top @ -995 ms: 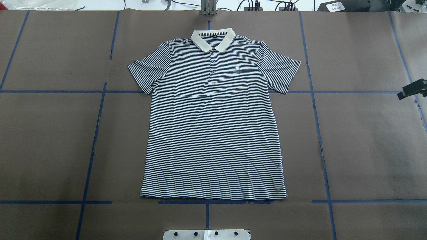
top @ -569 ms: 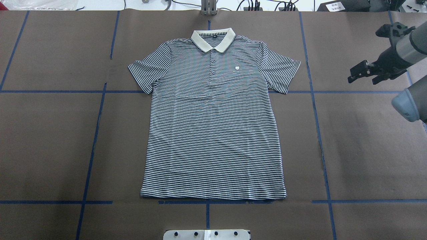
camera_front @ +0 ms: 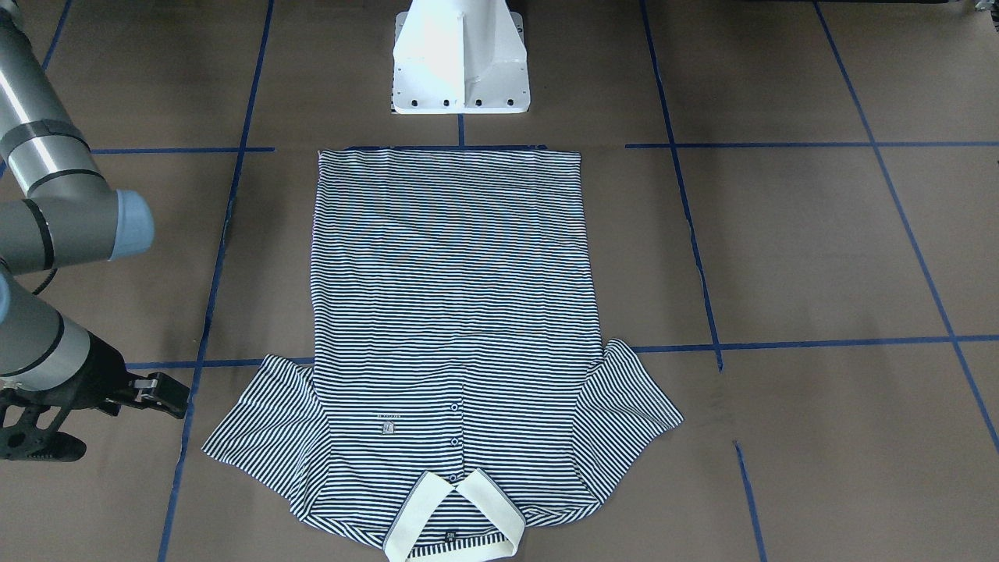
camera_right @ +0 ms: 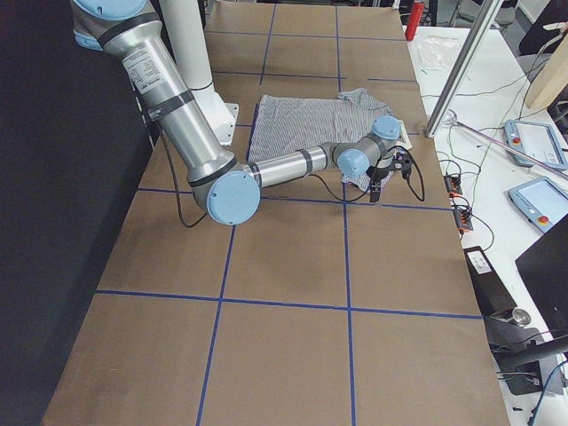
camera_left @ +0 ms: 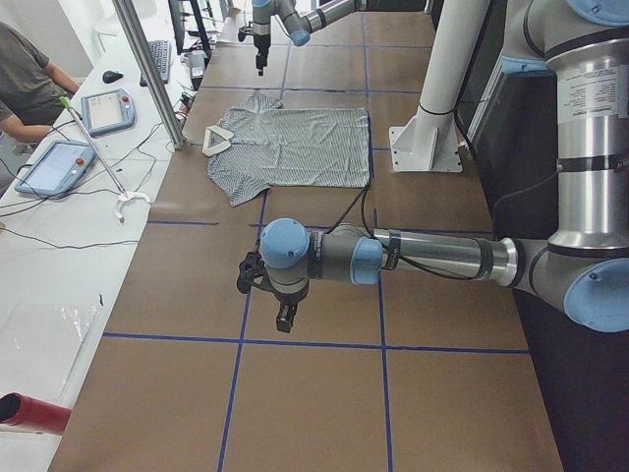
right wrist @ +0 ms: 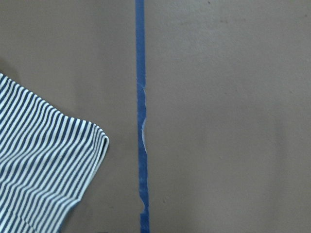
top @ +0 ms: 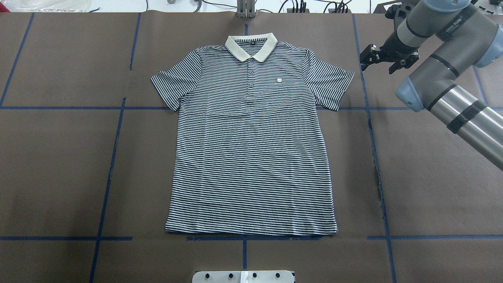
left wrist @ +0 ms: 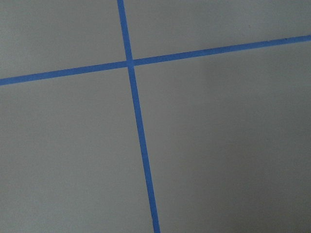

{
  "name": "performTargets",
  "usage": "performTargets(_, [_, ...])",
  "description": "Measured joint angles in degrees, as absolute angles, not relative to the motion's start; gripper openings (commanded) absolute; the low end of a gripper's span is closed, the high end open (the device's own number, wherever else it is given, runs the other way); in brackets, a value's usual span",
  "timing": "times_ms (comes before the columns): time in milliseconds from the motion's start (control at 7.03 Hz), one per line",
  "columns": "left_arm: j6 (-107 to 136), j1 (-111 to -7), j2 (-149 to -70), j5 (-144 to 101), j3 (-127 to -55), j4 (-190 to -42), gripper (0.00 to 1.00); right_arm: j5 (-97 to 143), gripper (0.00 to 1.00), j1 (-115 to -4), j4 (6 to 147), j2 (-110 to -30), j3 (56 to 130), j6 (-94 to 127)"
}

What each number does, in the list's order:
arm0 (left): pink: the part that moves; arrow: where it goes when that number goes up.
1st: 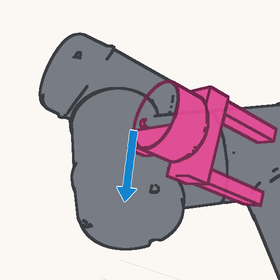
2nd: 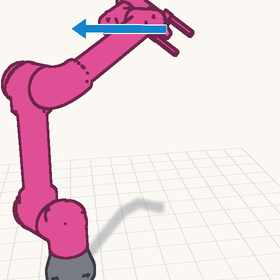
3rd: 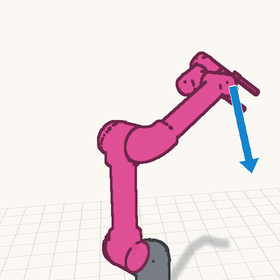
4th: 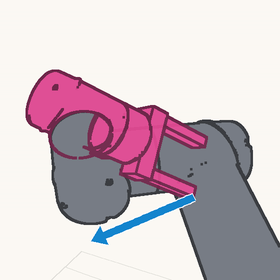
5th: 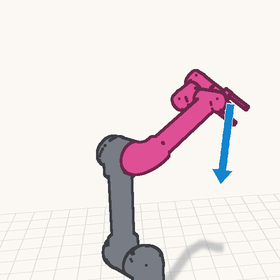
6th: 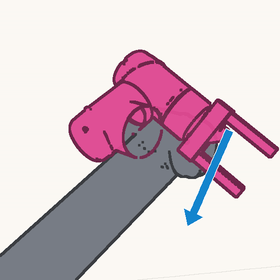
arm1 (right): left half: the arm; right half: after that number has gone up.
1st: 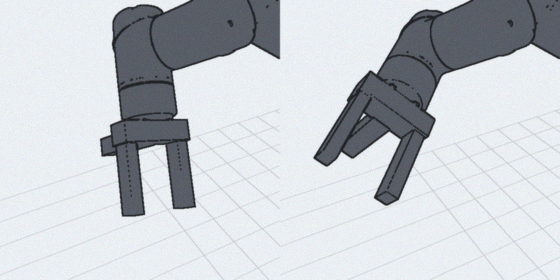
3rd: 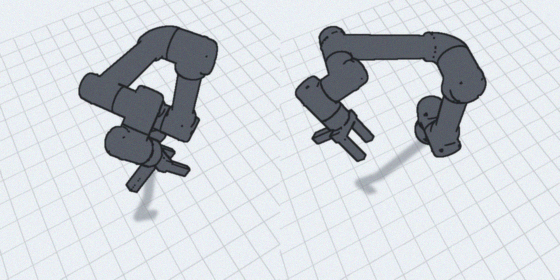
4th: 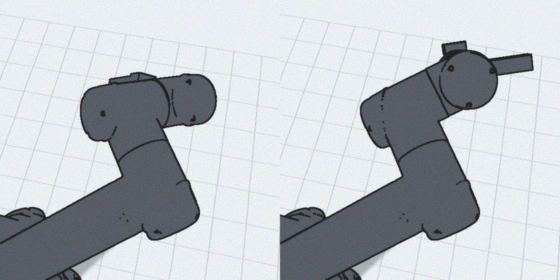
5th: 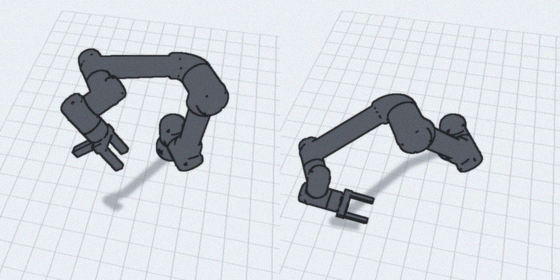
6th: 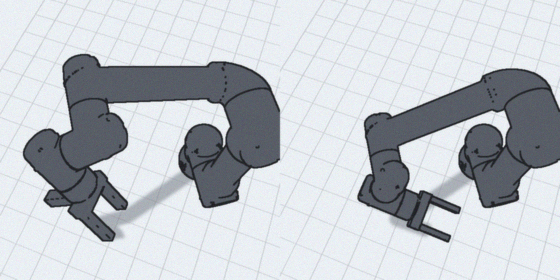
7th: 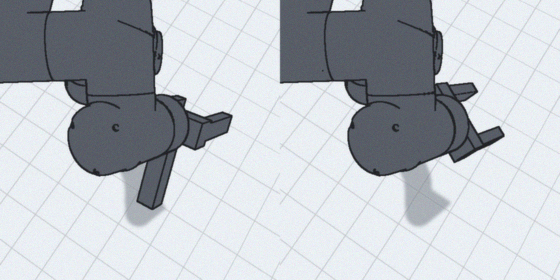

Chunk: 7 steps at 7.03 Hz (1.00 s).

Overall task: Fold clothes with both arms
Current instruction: 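Move the right gripper over the shirt toward the cream collar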

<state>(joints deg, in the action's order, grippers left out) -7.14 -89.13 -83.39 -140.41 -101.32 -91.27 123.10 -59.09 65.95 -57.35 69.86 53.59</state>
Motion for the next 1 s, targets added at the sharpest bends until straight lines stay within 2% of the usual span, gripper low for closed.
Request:
performTargets(284, [-7.46, -89.13, -83.58, -140.59, -101.07, -93.64, 1.00, 119.49, 0.83, -57.42, 56.10, -55.99, 64.03, 62.23])
performTargets(711, [-7.66, -89.20, -83.43, -140.71, -101.07, -93.98, 1.00, 112.67, 0.64, -54.02, 53.60, -55.12, 62.40, 64.35])
performTargets(853, [-7.70, -89.21, -83.41, -140.71, -101.09, -93.99, 1.00, 112.25, 0.48, -53.44, 53.55, -54.32, 61.68, 64.40])
performTargets(995, [-7.72, -89.21, -83.41, -140.71, -101.11, -93.97, 1.00, 112.07, 0.06, -52.94, 53.53, -53.50, 60.64, 64.42])
